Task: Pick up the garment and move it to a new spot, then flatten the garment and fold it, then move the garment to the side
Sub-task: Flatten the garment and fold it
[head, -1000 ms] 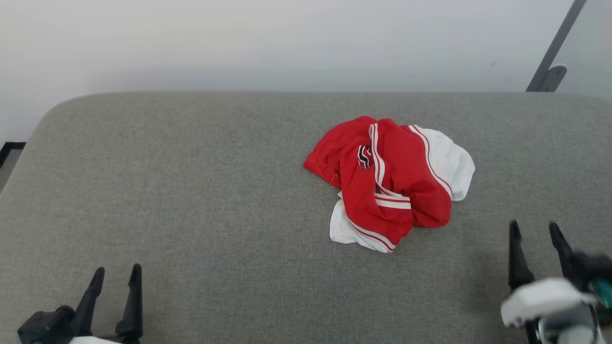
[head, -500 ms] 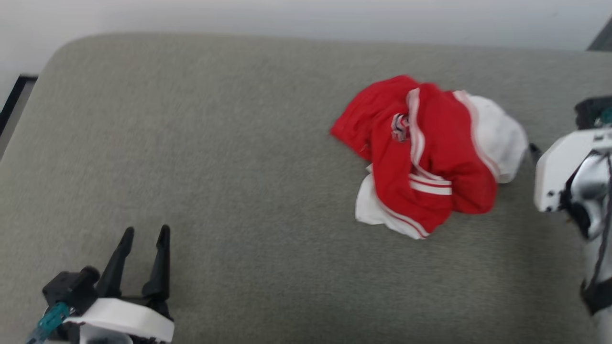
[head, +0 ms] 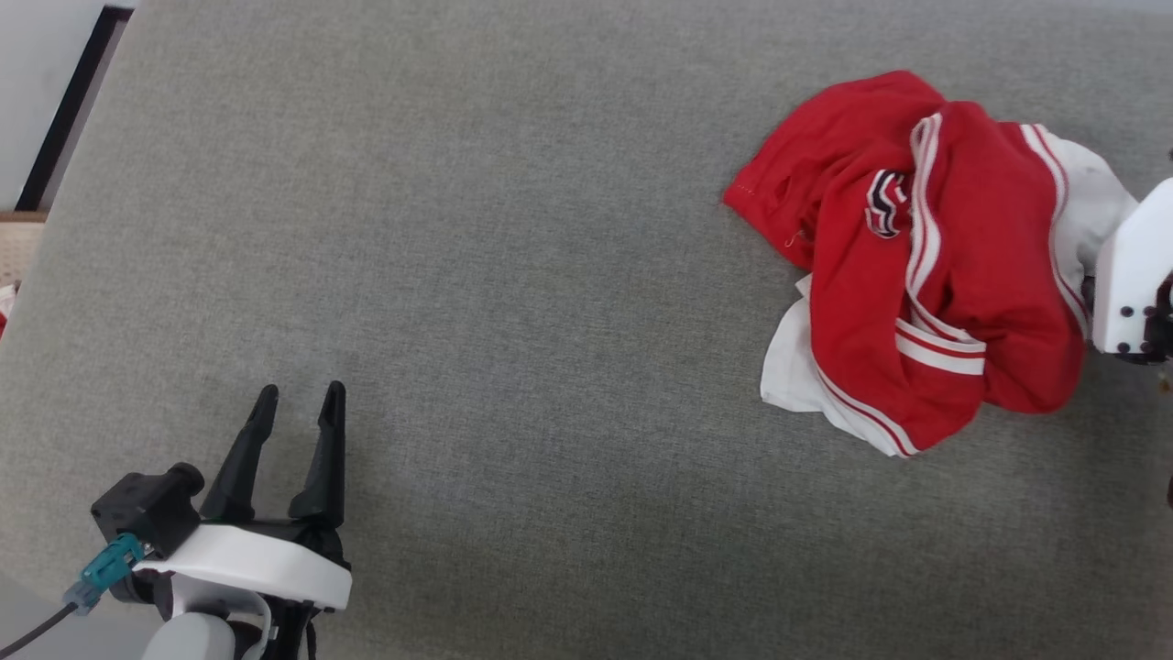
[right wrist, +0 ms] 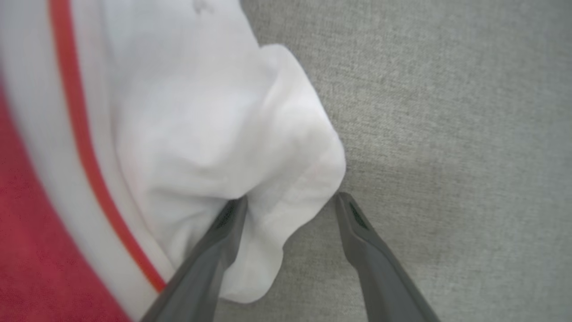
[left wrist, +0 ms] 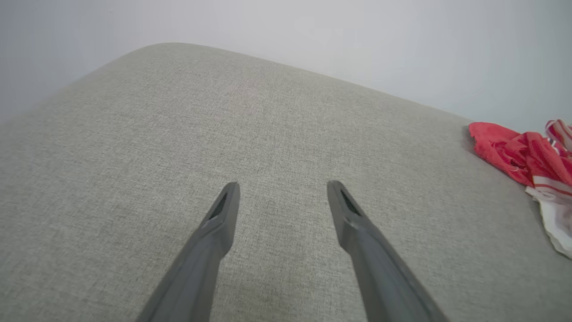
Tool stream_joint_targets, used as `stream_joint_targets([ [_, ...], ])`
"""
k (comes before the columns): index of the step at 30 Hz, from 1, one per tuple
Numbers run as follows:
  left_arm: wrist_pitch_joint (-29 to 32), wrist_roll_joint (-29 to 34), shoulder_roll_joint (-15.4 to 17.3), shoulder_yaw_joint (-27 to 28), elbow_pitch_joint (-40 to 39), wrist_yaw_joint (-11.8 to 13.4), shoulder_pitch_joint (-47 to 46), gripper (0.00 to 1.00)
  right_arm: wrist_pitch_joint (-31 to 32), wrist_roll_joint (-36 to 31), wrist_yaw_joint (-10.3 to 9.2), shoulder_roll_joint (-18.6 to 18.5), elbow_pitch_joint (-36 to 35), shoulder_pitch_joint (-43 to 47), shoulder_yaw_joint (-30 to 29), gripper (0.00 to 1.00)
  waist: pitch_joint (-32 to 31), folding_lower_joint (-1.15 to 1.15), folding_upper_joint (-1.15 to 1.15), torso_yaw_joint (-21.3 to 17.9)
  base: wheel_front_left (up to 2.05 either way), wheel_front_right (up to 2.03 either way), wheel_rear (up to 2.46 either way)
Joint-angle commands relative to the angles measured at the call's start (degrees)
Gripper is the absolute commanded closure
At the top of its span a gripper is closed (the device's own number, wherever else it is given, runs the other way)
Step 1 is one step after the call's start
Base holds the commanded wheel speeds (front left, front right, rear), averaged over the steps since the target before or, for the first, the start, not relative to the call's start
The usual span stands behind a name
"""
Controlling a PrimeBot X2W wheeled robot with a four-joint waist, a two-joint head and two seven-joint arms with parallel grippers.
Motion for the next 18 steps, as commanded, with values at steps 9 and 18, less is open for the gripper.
stream_joint_targets([
  [9, -0.28, -0.04, 0.18, -0.14, 0.48, 0.14, -1.10, 0.00, -3.97, -2.76, -0.10, 1.72, -2.73, 3.44, -8.73, 1.00, -0.45, 0.00, 0.00, -1.07, 0.00, 0.00, 0.00],
  [18, -0.29, 0.34, 0.59, -0.17, 0.15, 0.14, 0.17, 0.00, -2.82, -2.10, -0.03, -1.11, -14.39, 11.56, -17.09, 1.00, -1.80, 0.00, 0.00, -3.26, 0.00, 0.00, 0.00],
])
